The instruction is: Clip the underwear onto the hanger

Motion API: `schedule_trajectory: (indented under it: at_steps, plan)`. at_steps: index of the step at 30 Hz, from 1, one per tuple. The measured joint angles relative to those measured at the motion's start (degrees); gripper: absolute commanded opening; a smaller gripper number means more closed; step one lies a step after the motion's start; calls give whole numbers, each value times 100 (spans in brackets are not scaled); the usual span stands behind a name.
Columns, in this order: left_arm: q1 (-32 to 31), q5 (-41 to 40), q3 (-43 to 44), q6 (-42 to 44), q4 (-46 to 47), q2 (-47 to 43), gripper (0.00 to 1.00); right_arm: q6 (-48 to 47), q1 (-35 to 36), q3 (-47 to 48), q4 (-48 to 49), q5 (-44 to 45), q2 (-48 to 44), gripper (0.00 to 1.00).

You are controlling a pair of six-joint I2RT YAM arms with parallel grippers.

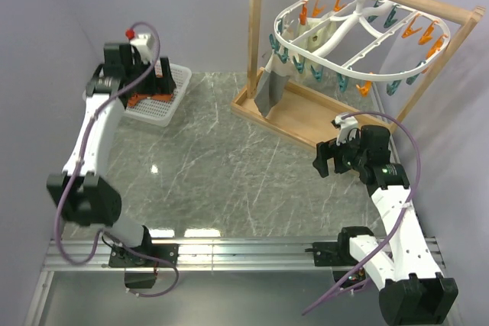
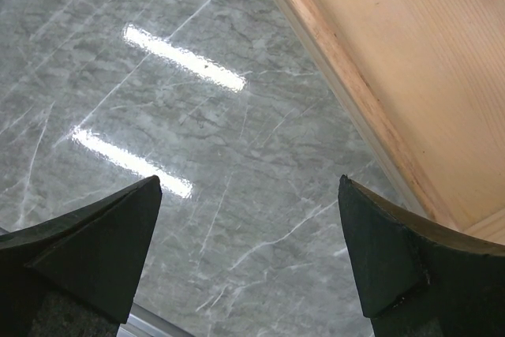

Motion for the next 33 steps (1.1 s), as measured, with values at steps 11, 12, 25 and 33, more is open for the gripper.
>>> schedule_trajectory:
  at_steps: [11,12,25,33]
  plan:
    - [308,-1056,3318,-396,271,3473,84,0,0,2,0,-20,212,100]
    - [367,-1123,3318,-448,323,3698,84,0,0,2,-2,-17,214,100]
    - [754,-2004,3370,-330,918,4881,77,-20,0,2,-33,22,367,100]
    - [809,-2009,3504,-199,1056,5300,77,-17,0,2,-33,26,474,100]
